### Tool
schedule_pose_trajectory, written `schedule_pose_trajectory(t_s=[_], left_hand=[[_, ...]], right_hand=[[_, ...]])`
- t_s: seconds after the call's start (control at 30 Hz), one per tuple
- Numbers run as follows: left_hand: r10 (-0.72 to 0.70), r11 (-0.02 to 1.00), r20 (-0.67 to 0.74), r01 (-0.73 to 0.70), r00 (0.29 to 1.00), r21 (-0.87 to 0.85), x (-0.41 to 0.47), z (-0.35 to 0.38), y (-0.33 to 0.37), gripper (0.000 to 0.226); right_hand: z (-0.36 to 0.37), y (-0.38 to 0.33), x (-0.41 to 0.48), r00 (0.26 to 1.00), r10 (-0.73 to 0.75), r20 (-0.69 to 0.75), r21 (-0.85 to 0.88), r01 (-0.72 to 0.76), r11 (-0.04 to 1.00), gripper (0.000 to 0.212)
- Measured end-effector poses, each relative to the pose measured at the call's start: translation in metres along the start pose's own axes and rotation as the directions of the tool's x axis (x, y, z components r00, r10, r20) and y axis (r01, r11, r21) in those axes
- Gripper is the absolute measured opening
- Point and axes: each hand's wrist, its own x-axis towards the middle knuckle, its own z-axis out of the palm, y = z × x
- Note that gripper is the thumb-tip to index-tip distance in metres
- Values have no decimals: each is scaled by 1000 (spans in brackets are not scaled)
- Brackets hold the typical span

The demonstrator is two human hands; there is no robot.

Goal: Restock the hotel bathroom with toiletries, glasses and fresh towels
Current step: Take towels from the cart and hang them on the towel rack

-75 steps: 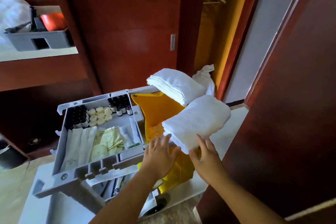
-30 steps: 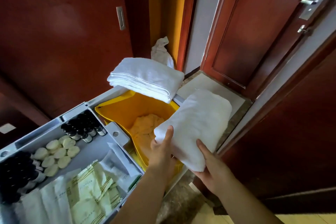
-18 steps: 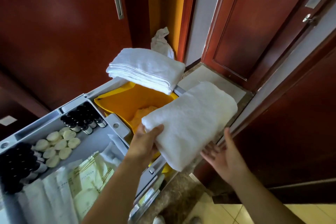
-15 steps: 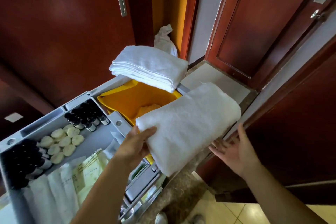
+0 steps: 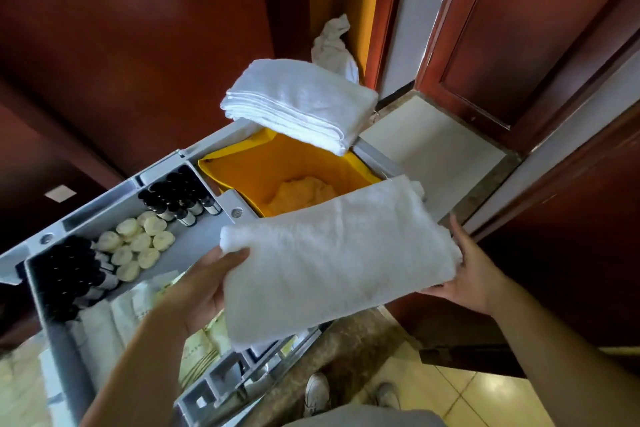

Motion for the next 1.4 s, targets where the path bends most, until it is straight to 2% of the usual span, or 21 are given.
schedule_pose_trajectory(t_s=[0.1,0.2,0.3,0.37,0.43,0.53,0.63,0.73,0.93,1.17,1.4], left_hand=[[48,998,-119,-41,992,57,-4,2,-1,34],[70,992,-187,-49,980,116,-7,-1,-8,35],[30,996,-174,-16,984,86,-12,-2,-15,42],[-7,998,-170,17,985,62,-17,0,-18,43],[-13,996,-193,30,981,82,-23,3,-20,39],[110,969,-259,-46,960,241,-32,16,-14,46],[237,902,-297,-96,925,421,-36,23,-10,58],[288,881,-306,-126,908,456,-36,22,-9,64],[293,899,-169,-211,941,384,-37,37,6,55],[313,856,19,-290,950,428,-17,77,7,55],[311,766,207,-374,928,523,-20,138,-15,47]], right_hand=[[2,-6,2,997,69,41,-81,-66,994,73],[9,-11,4,996,64,67,-294,-42,955,71],[22,-11,2,998,31,56,-515,2,857,70],[31,-9,-1,998,-29,55,-599,56,798,71],[36,-6,-3,991,-128,44,-633,127,764,78],[32,0,-5,958,-285,-39,-597,207,775,93],[29,10,-15,909,-413,-55,-593,303,746,86],[27,23,-33,846,-530,-62,-613,387,689,83],[10,42,-80,753,-649,-102,-654,441,615,68],[-28,76,-123,719,-662,-212,-530,484,696,62],[-82,120,-171,678,-646,-350,-470,470,747,58]])
